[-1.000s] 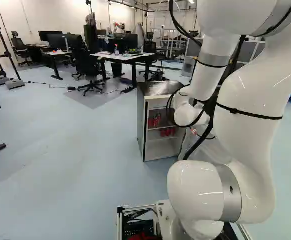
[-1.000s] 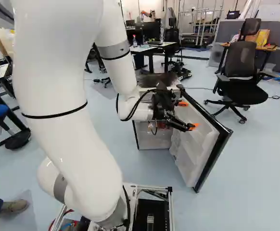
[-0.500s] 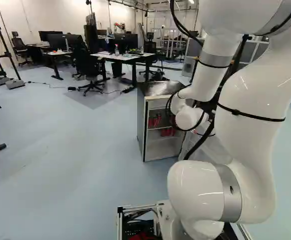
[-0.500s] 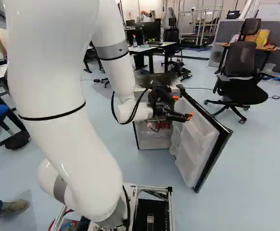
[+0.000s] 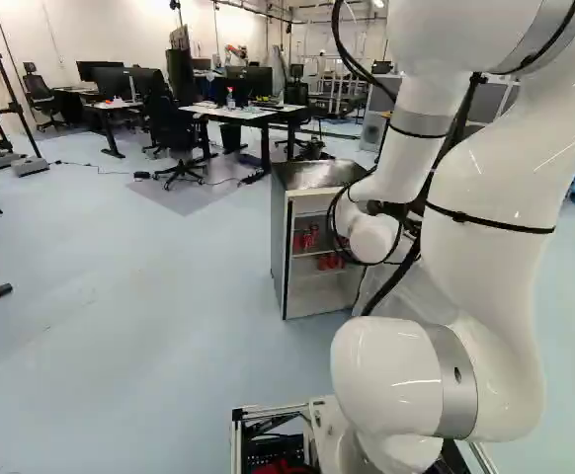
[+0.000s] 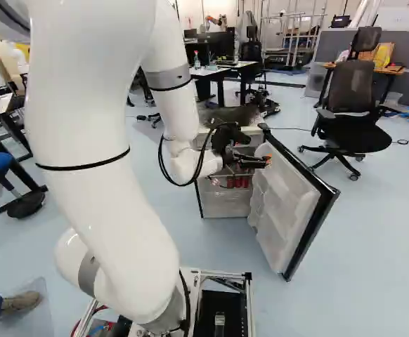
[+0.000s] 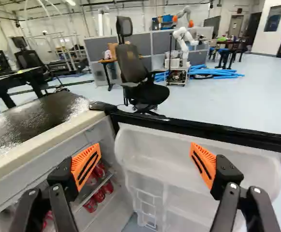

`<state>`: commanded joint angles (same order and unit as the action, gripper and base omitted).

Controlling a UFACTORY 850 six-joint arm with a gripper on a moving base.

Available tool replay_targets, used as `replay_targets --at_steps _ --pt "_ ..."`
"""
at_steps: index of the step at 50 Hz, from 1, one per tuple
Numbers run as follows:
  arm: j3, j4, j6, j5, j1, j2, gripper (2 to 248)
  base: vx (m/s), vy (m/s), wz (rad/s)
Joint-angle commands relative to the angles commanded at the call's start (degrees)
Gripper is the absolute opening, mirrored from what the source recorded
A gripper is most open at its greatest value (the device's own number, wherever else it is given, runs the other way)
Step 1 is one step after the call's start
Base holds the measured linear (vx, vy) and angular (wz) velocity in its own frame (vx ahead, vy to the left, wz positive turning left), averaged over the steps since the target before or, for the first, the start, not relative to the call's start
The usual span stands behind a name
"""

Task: Grab a drink from the fridge

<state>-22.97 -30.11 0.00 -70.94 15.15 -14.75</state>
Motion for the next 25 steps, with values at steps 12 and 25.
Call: replay_targets --at_steps 12,25 --pt "-0.4 7.2 0.0 0.0 0.0 -2.1 247 0.000 0.000 0.000" --pt "-0.9 15.1 0.0 0.0 0.0 -4.4 247 0.000 0.000 0.000"
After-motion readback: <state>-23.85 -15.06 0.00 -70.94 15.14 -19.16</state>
